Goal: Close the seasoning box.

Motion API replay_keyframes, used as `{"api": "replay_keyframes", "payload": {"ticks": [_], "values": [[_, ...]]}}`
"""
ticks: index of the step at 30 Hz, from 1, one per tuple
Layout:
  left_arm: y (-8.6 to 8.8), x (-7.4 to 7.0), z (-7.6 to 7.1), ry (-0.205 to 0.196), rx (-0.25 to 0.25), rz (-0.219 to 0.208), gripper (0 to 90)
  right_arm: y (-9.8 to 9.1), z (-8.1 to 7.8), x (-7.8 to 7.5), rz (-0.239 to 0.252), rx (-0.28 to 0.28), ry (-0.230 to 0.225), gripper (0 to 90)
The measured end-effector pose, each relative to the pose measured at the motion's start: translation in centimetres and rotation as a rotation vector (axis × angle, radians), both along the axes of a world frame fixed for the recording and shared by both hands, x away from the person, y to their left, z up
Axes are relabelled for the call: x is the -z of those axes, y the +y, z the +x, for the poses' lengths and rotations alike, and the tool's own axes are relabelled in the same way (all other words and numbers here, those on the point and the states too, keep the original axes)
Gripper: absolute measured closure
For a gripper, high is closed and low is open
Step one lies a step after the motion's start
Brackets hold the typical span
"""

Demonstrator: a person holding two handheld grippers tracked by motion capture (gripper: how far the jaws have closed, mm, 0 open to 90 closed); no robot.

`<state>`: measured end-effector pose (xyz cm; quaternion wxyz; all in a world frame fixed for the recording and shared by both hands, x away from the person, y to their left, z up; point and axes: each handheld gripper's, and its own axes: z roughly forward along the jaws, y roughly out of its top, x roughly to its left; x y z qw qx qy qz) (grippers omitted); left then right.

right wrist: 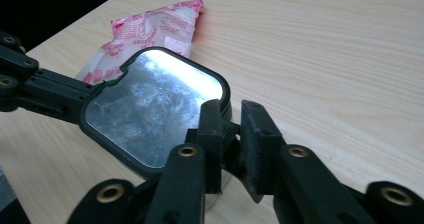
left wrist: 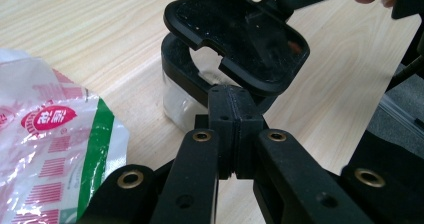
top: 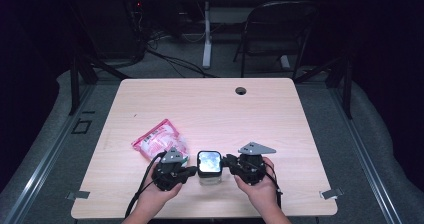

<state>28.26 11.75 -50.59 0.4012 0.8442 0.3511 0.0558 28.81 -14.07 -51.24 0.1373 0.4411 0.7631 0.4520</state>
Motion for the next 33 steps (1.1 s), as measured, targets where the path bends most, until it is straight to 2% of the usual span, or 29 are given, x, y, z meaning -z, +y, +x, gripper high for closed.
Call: {"api": "replay_keyframes", "payload": {"ticks": [2, 5, 8, 11, 16, 20, 22, 25, 29, 33], "values": [[0.0, -0.2, 0.0, -0.005, 0.003, -0.002, 89.0, 0.0, 0.0, -0.1, 0.008, -0.033, 0.008, 72.2], [-0.1, -0.4, 0.0, -0.011, 0.003, -0.006, 88.8, 0.1, -0.3, -0.2, 0.001, -0.053, -0.005, 67.4], [-0.2, -0.6, 0.1, -0.013, 0.006, -0.009, 88.3, 0.4, -0.8, -0.5, 0.014, -0.11, -0.01, 56.1], [-0.4, -0.8, 0.2, -0.018, 0.007, -0.015, 88.1, 0.7, -1.2, -0.7, 0.009, -0.142, -0.022, 51.3], [-0.8, -1.3, 0.3, -0.025, 0.015, -0.021, 87.5, 1.6, -2.1, -1.0, -0.036, -0.179, -0.051, 44.0], [-1.2, -1.5, 0.3, -0.03, 0.017, -0.025, 87.0, 2.5, -2.5, -0.9, -0.08, -0.173, -0.08, 41.9], [-1.3, -1.5, 0.3, -0.039, 0.016, -0.022, 86.8, 2.6, -2.5, -0.9, -0.086, -0.171, -0.079, 41.4], [-1.4, -1.6, 0.3, -0.038, 0.016, -0.023, 86.1, 3.0, -2.6, -0.7, -0.102, -0.15, -0.101, 41.4], [-1.6, -1.5, 0.2, -0.045, 0.014, -0.016, 84.8, 3.3, -2.7, -0.6, -0.109, -0.139, -0.12, 41.7], [-1.9, -1.2, 0.1, -0.054, 0.015, 0.013, 82.4, 3.3, -2.8, -0.7, -0.108, -0.135, -0.127, 42.5]]}}
